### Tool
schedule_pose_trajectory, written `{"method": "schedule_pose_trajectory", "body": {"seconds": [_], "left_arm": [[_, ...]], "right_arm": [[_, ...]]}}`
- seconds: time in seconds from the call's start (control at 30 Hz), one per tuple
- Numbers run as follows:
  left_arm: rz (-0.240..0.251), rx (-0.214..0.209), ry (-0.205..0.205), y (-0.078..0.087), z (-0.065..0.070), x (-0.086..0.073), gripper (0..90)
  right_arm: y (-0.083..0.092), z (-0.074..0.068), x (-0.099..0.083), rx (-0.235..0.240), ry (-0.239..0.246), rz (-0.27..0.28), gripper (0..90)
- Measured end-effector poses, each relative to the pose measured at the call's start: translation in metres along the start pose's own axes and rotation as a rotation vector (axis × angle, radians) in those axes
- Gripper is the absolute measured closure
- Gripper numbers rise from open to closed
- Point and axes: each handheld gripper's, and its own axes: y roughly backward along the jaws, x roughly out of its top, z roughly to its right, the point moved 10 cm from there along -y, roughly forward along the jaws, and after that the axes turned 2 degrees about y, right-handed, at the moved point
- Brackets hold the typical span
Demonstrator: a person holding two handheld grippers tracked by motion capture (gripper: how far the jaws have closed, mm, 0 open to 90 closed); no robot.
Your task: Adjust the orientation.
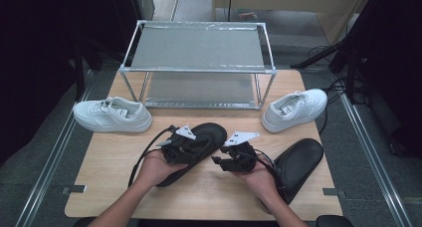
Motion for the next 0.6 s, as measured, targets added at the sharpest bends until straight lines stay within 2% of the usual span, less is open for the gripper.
{"method": "schedule_pose_trajectory", "body": {"seconds": [0.13, 0.17, 0.23, 0.3, 0.33, 0.47, 0.53, 0.6], "left_arm": [[-0.017, 0.0, 0.0, 0.001, -0.002, -0.002, 64.2], [-0.018, -0.005, -0.008, 0.005, -0.002, -0.003, 64.2], [-0.007, -0.018, -0.011, 0.011, -0.002, -0.003, 58.6], [0.008, -0.046, -0.016, 0.027, -0.002, -0.005, 56.3], [0.012, -0.05, -0.015, 0.03, -0.003, -0.006, 54.9], [0.038, -0.055, -0.013, 0.05, -0.012, -0.009, 54.7], [0.053, -0.052, 0.003, 0.057, -0.018, -0.01, 55.5], [0.063, -0.041, 0.01, 0.064, -0.027, -0.011, 59.8]], "right_arm": [[-0.002, 0.003, -0.001, -0.002, -0.011, -0.005, 54.5], [-0.002, 0.004, -0.001, -0.003, -0.012, -0.005, 54.7], [-0.002, 0.004, 0.0, -0.001, -0.014, -0.004, 55.5], [-0.002, 0.005, 0.002, 0.004, -0.009, 0.002, 56.0], [-0.001, 0.004, 0.004, 0.004, -0.016, 0.001, 56.1], [-0.001, 0.005, 0.011, 0.004, -0.01, 0.013, 56.7], [-0.002, 0.005, 0.014, 0.014, -0.019, 0.016, 57.1], [-0.004, 0.005, 0.017, 0.024, -0.028, 0.013, 57.2]]}}
